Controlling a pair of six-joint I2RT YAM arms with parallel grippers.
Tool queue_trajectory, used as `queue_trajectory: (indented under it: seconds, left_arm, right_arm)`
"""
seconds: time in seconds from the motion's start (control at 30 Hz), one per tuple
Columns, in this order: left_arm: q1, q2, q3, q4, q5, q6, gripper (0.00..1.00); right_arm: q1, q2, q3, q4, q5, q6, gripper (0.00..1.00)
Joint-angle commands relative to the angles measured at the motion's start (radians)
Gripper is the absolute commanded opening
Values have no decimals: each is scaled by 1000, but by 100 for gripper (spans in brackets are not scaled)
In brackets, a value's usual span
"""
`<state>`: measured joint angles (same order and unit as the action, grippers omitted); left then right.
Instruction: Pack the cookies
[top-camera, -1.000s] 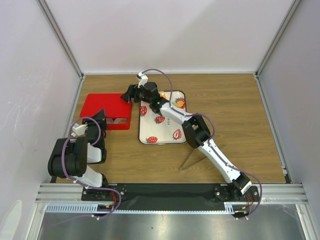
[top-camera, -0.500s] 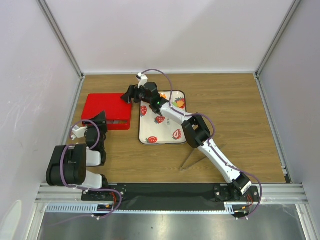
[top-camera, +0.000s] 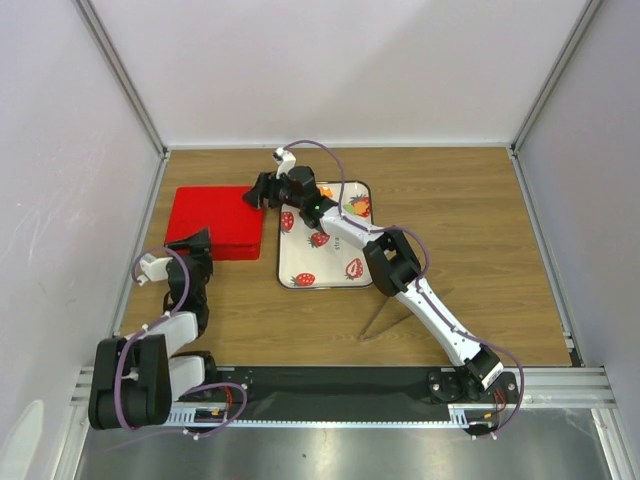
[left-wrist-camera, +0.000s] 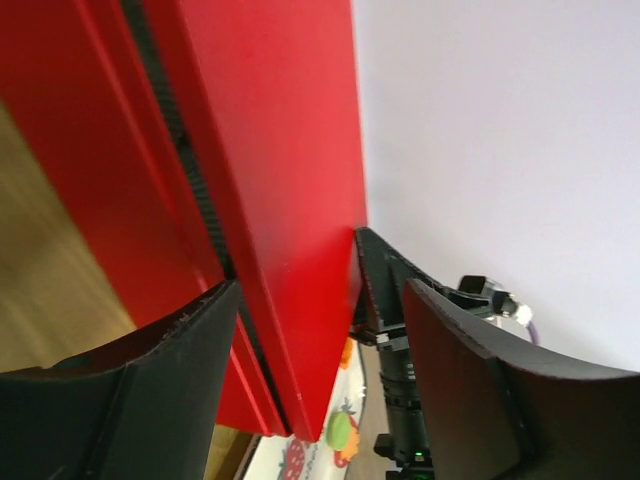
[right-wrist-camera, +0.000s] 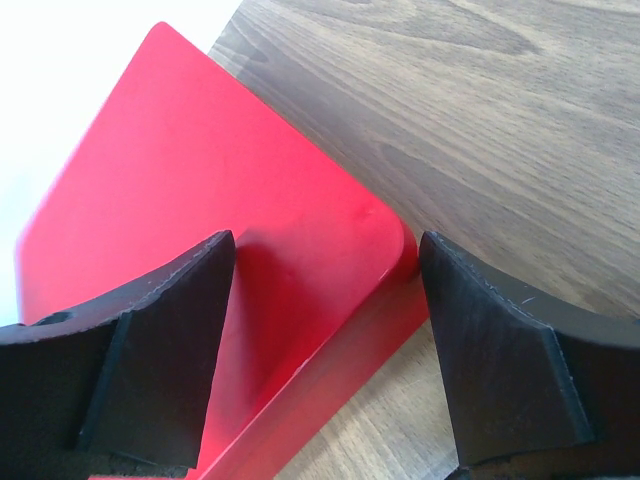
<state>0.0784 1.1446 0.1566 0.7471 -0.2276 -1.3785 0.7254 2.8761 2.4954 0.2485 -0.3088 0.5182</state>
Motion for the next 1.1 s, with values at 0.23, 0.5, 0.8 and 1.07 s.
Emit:
queue_trajectory:
  seconds: [0.23,0.5,0.8,1.07]
  left_arm:
    - [-3,-137,86,-354,-49,64,75]
    - [35,-236,294,-788,-98,249,77]
    - [87,-223,527,-1028,-216,481,80]
    - [104,-7,735,-1057,-331,610,82]
  right_arm:
    - [19,-44,-43,18,-6,-33,79]
    - [16,-73,-58,-6,0,-23,80]
    - [6,-97,-86,-12,-7,11,81]
    - [0,-103,-76,-18,-12,34,83]
